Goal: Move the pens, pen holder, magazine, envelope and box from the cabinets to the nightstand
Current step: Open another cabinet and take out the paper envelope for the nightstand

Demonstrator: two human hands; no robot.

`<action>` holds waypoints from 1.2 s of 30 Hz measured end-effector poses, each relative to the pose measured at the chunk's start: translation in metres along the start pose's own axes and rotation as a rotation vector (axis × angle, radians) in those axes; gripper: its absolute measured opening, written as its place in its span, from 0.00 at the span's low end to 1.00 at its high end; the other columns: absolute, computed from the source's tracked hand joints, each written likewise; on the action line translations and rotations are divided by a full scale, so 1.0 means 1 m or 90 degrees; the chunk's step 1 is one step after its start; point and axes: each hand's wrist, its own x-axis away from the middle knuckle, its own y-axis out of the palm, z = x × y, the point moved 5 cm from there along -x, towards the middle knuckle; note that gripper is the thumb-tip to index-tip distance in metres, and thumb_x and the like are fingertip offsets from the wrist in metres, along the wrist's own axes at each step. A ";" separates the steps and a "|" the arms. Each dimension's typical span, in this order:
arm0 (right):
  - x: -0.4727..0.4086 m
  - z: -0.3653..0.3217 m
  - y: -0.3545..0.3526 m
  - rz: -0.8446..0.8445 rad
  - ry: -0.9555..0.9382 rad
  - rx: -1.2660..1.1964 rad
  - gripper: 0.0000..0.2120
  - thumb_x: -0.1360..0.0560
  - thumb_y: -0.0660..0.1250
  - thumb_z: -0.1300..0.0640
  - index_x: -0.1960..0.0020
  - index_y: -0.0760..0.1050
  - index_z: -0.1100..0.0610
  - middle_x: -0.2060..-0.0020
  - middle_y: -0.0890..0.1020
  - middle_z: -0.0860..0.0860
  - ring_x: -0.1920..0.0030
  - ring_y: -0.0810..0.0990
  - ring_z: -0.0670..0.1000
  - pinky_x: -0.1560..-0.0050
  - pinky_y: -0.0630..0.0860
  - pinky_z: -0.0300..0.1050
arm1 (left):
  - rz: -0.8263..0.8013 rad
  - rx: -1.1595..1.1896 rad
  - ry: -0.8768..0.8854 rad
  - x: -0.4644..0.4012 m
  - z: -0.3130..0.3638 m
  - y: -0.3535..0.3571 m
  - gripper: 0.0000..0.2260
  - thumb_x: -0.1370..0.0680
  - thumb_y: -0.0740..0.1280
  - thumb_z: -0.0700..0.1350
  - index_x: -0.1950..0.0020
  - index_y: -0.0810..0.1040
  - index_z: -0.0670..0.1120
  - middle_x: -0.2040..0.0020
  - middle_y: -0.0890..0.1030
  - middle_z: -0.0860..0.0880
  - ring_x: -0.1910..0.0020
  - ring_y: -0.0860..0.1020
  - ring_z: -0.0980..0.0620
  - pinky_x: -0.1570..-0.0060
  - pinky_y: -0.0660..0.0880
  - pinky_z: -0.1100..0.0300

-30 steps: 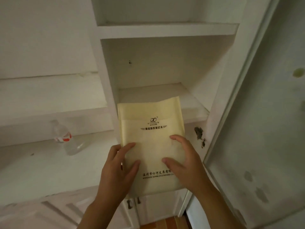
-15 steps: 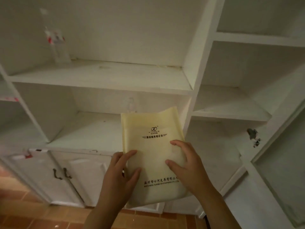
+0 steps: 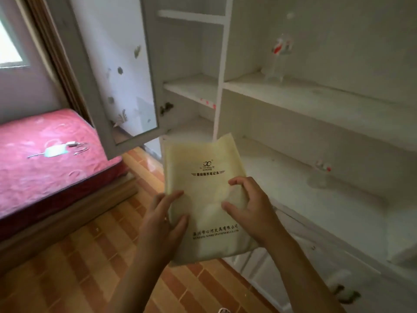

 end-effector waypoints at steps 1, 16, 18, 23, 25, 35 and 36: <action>-0.011 -0.010 0.019 -0.028 -0.018 -0.003 0.22 0.28 0.78 0.53 0.38 0.72 0.41 0.43 0.74 0.36 0.43 0.75 0.38 0.45 0.76 0.42 | 0.025 -0.011 -0.014 0.001 -0.010 -0.018 0.24 0.27 0.71 0.53 0.31 0.77 0.54 0.41 0.73 0.55 0.45 0.77 0.55 0.53 0.80 0.47; -0.161 -0.102 0.310 -0.375 -0.222 -0.032 0.28 0.29 0.77 0.56 0.32 0.73 0.46 0.41 0.73 0.41 0.43 0.75 0.42 0.41 0.74 0.38 | 0.277 -0.201 -0.270 -0.007 -0.163 -0.200 0.24 0.25 0.75 0.44 0.31 0.77 0.55 0.41 0.74 0.55 0.44 0.76 0.58 0.53 0.80 0.50; -0.185 -0.109 0.340 -0.402 -0.229 -0.042 0.28 0.29 0.77 0.56 0.32 0.73 0.46 0.40 0.73 0.43 0.44 0.75 0.42 0.41 0.74 0.39 | 0.285 -0.222 -0.296 -0.021 -0.179 -0.215 0.24 0.25 0.76 0.42 0.30 0.77 0.54 0.41 0.74 0.55 0.45 0.76 0.57 0.54 0.80 0.53; -0.226 -0.130 0.418 -0.485 -0.276 -0.066 0.27 0.30 0.76 0.57 0.33 0.75 0.48 0.42 0.73 0.45 0.44 0.76 0.45 0.40 0.75 0.46 | 0.319 -0.266 -0.374 -0.040 -0.220 -0.255 0.25 0.25 0.75 0.42 0.30 0.76 0.56 0.41 0.74 0.56 0.46 0.76 0.58 0.52 0.80 0.54; -0.235 -0.143 0.449 -0.523 -0.295 -0.066 0.27 0.30 0.76 0.56 0.33 0.74 0.47 0.43 0.72 0.44 0.45 0.76 0.46 0.41 0.76 0.48 | 0.345 -0.284 -0.393 -0.040 -0.229 -0.270 0.25 0.25 0.75 0.42 0.30 0.76 0.55 0.41 0.74 0.56 0.47 0.76 0.58 0.53 0.79 0.56; -0.214 -0.240 0.587 -0.667 -0.421 -0.084 0.26 0.29 0.76 0.58 0.33 0.74 0.50 0.45 0.72 0.44 0.47 0.74 0.42 0.44 0.70 0.37 | 0.483 -0.317 -0.499 0.010 -0.260 -0.372 0.23 0.26 0.72 0.47 0.31 0.75 0.55 0.41 0.74 0.57 0.48 0.78 0.57 0.55 0.76 0.62; -0.208 -0.251 0.599 -0.673 -0.430 -0.084 0.26 0.29 0.76 0.58 0.33 0.74 0.50 0.45 0.72 0.45 0.47 0.74 0.42 0.44 0.70 0.37 | 0.496 -0.317 -0.501 0.016 -0.264 -0.385 0.23 0.26 0.72 0.47 0.31 0.76 0.55 0.41 0.74 0.57 0.49 0.78 0.56 0.55 0.77 0.62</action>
